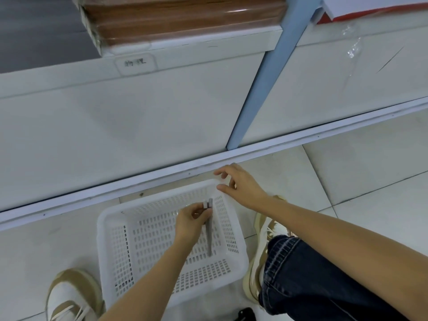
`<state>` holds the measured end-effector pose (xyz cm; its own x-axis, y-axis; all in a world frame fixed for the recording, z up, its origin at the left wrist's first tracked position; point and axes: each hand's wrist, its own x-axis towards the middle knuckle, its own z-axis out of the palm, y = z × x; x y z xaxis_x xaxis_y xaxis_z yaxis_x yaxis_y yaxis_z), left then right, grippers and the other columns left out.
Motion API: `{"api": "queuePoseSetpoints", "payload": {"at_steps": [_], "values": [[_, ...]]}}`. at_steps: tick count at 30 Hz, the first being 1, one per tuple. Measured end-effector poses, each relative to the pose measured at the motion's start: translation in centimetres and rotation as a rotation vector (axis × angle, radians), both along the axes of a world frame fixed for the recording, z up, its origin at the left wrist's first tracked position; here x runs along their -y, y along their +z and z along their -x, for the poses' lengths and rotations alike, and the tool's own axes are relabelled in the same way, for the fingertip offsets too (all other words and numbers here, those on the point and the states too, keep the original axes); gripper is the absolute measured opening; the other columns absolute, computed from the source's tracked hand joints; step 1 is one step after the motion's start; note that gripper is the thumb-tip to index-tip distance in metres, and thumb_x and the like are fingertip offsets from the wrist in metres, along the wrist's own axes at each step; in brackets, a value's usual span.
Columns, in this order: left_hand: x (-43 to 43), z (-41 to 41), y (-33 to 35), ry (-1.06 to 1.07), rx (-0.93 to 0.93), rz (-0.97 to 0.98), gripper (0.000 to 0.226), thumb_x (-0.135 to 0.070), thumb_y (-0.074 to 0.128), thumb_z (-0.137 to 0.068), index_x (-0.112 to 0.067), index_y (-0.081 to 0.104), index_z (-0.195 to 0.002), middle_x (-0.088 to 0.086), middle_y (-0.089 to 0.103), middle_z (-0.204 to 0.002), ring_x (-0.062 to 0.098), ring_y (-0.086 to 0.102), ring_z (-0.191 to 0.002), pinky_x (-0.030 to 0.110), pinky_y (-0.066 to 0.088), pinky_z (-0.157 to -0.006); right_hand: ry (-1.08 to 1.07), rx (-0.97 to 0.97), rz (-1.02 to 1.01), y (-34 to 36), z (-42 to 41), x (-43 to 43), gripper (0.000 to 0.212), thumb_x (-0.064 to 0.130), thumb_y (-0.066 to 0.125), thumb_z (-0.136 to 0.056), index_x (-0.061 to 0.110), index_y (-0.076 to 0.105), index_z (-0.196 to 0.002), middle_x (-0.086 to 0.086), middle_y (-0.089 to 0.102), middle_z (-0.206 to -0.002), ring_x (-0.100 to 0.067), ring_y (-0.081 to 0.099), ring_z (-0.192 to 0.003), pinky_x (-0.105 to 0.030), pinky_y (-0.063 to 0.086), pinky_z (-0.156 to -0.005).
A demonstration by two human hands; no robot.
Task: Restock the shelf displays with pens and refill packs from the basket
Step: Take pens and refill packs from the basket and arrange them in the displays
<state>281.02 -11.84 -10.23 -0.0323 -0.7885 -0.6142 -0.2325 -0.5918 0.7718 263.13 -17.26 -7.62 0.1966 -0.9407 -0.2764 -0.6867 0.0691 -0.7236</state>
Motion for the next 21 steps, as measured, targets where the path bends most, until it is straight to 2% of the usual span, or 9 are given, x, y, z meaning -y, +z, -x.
{"api": "queuePoseSetpoints", "payload": {"at_steps": [2, 5, 8, 12, 16, 21], "values": [[0.8, -1.4, 1.9, 0.014, -0.088, 0.063, 0.01, -0.007, 0.068, -0.088, -0.013, 0.075, -0.088, 0.004, 0.075, -0.077, 0.019, 0.073, -0.076, 0.022, 0.056, -0.068, -0.011, 0.063, 0.048, 1.6, -0.6, 0.5, 0.025, 0.025, 0.064, -0.092, 0.02, 0.061, -0.115, 0.003, 0.055, -0.101, -0.013, 0.054, -0.067, -0.015, 0.045, -0.068], [2.0, -3.0, 5.4, 0.013, -0.162, 0.172, 0.006, -0.009, 0.069, -0.087, -0.008, 0.075, -0.089, 0.01, 0.075, -0.079, 0.023, 0.073, -0.077, 0.024, 0.057, -0.07, 0.098, 0.248, -0.114, 5.1, -2.0, 1.2, 0.019, 0.03, 0.065, -0.091, 0.021, 0.067, -0.108, 0.008, 0.064, -0.091, -0.003, 0.056, -0.066, -0.017, 0.047, -0.063], [2.5, -4.2, 9.2, 0.03, -0.219, 0.281, 0.007, -0.006, 0.07, -0.086, -0.005, 0.075, -0.09, 0.011, 0.075, -0.081, 0.026, 0.073, -0.078, 0.03, 0.059, -0.073, 0.169, 0.4, -0.185, 8.6, -3.9, 1.5, 0.011, 0.018, 0.068, -0.09, 0.011, 0.068, -0.099, 0.003, 0.068, -0.083, -0.008, 0.06, -0.068, -0.024, 0.051, -0.065], [3.2, -5.9, 15.3, 0.141, -0.297, 0.407, 0.014, -0.004, 0.069, -0.085, 0.0, 0.069, -0.099, 0.012, 0.076, -0.086, 0.025, 0.073, -0.08, 0.028, 0.058, -0.069, 0.145, 0.516, -0.037, 14.6, -5.8, 2.5, 0.013, 0.008, 0.065, -0.091, 0.0, 0.068, -0.101, -0.003, 0.069, -0.084, -0.014, 0.063, -0.076, -0.025, 0.053, -0.068], [4.4, -8.3, 23.5, 0.167, -0.316, 0.619, 0.006, 0.0, 0.069, -0.084, -0.004, 0.069, -0.088, 0.01, 0.075, -0.081, 0.026, 0.072, -0.072, 0.03, 0.059, -0.067, 0.184, 0.55, 0.167, 23.4, -7.0, 3.8, 0.01, 0.006, 0.057, -0.095, 0.006, 0.067, -0.098, -0.004, 0.069, -0.08, -0.012, 0.066, -0.072, -0.022, 0.053, -0.065], [5.4, -10.9, 35.3, 0.102, -0.256, 0.933, 0.01, -0.005, 0.071, -0.083, -0.005, 0.065, -0.091, -0.005, 0.072, -0.069, 0.02, 0.072, -0.067, 0.026, 0.057, -0.066, 0.228, 0.619, 0.471, 35.9, -8.4, 4.1, 0.012, 0.006, 0.054, -0.096, 0.011, 0.065, -0.097, 0.0, 0.072, -0.079, -0.015, 0.069, -0.068, -0.024, 0.058, -0.062]]}}
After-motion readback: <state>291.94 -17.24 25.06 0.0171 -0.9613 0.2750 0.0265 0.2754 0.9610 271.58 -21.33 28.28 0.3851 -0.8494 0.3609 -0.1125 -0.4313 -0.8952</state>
